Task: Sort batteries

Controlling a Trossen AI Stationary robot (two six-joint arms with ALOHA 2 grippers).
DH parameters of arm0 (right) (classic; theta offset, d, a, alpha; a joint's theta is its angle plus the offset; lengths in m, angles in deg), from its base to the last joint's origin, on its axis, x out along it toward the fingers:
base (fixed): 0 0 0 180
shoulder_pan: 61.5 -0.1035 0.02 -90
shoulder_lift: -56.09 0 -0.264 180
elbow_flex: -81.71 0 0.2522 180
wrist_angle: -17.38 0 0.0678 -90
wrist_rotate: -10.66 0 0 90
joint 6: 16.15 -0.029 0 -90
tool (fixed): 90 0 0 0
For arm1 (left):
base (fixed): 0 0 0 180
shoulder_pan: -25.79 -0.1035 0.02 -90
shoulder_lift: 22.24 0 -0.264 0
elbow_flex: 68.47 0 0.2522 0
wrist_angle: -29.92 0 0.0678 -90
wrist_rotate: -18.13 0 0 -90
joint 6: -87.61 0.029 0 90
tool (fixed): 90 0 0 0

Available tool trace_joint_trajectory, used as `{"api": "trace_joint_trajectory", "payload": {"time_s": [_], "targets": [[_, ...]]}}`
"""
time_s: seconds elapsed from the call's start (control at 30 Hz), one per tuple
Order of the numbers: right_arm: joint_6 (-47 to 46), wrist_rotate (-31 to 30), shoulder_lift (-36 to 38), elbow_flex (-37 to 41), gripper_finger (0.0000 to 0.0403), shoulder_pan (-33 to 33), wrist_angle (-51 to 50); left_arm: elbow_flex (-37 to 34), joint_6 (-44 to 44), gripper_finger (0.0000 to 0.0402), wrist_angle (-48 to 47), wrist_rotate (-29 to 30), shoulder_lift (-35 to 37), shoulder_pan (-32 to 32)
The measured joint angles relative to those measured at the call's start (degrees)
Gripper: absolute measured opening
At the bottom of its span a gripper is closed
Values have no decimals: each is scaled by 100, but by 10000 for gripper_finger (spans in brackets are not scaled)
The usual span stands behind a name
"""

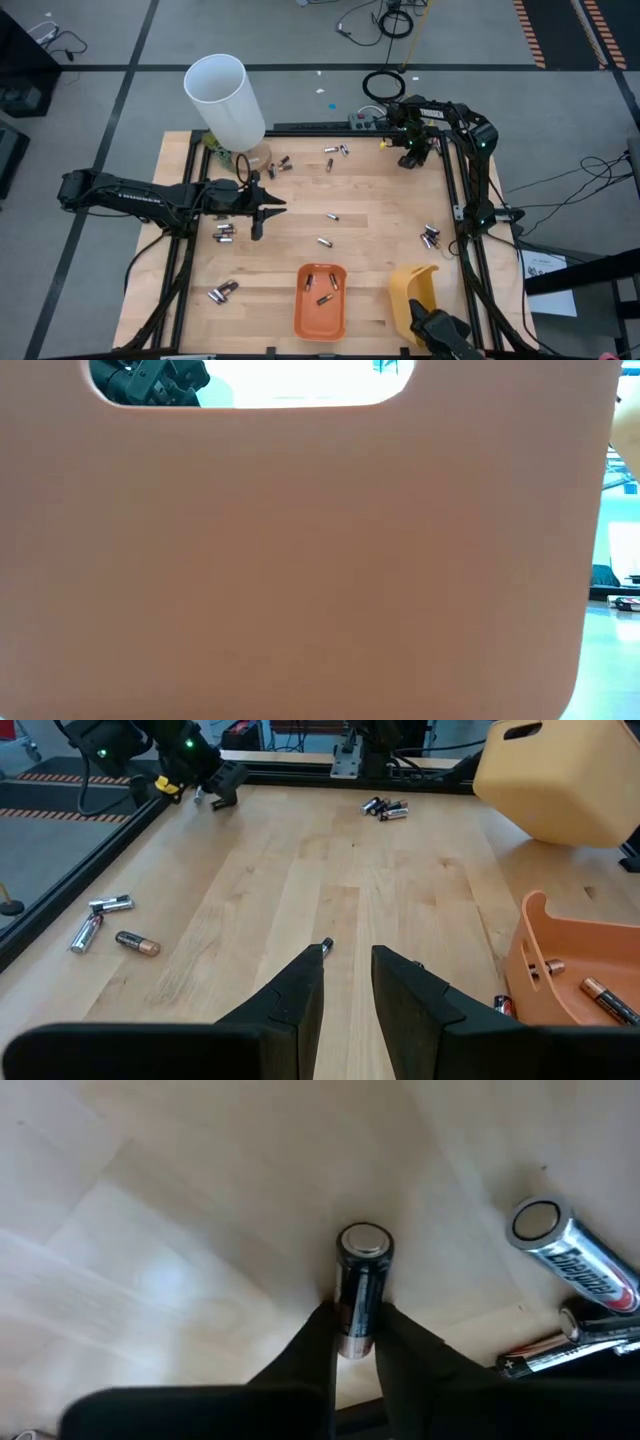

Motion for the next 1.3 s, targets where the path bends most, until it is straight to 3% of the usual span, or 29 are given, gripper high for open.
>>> {"api": "trace_joint_trajectory", "payload": {"time_s": [0.63, 1.3], "targets": [[-325, 48, -26, -66, 28, -1, -465, 0, -1, 97, 0, -1, 0, 0], [-626, 60, -11, -1909, 26, -217, -1560, 0, 2, 97, -2, -2, 0, -1]]}}
